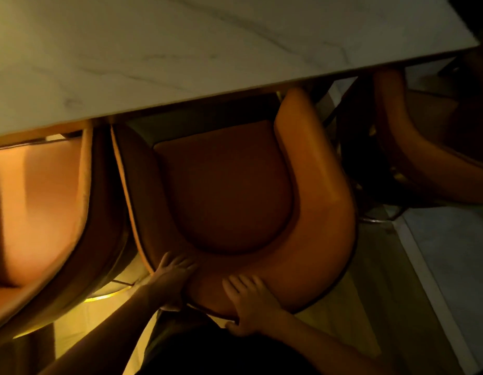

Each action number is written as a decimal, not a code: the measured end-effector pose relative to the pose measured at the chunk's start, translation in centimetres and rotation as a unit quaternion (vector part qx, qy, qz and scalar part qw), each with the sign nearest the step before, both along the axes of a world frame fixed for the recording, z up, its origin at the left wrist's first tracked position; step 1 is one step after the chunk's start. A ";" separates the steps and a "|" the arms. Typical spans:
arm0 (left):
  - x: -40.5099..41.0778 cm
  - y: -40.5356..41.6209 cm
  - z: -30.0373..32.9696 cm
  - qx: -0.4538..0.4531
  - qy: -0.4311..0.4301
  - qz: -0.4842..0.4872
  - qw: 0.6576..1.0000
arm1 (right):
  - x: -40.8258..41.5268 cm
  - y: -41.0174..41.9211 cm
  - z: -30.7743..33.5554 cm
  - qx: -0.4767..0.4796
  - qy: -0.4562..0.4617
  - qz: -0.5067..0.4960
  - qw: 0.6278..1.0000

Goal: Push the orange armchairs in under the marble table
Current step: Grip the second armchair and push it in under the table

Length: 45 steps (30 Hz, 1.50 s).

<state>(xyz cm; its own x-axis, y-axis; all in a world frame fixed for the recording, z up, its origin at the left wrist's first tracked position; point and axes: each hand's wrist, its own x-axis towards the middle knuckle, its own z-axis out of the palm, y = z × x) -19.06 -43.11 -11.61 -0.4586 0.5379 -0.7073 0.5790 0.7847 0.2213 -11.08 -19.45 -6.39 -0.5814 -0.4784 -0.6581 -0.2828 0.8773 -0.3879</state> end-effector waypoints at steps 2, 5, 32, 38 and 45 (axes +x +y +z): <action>1.5 1.7 0.9 -0.008 0.006 0.032 0.999 | -0.7 1.8 0.3 -0.051 -0.011 0.036 0.998; 3.3 5.2 2.6 -0.041 -0.029 0.073 0.996 | -1.5 5.3 0.9 -0.074 -0.008 0.072 0.995; 6.2 14.0 2.7 0.086 -0.036 0.081 0.992 | -3.1 16.2 1.9 0.054 -0.018 0.112 0.992; 5.6 15.9 3.0 0.045 -0.040 0.030 0.998 | -6.0 21.0 1.1 0.036 -0.040 0.179 0.982; 6.9 19.0 4.5 -0.005 -0.041 0.144 0.989 | -10.0 27.3 -1.9 -0.006 -0.032 0.269 0.963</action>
<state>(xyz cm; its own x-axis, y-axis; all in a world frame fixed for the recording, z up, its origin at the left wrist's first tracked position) -12.18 -24.11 -7.06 -0.5328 0.3868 -0.7526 0.3121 0.9165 0.2500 -21.09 7.82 -8.24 -0.2059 -0.7064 -0.6773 -0.6693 0.6065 -0.4292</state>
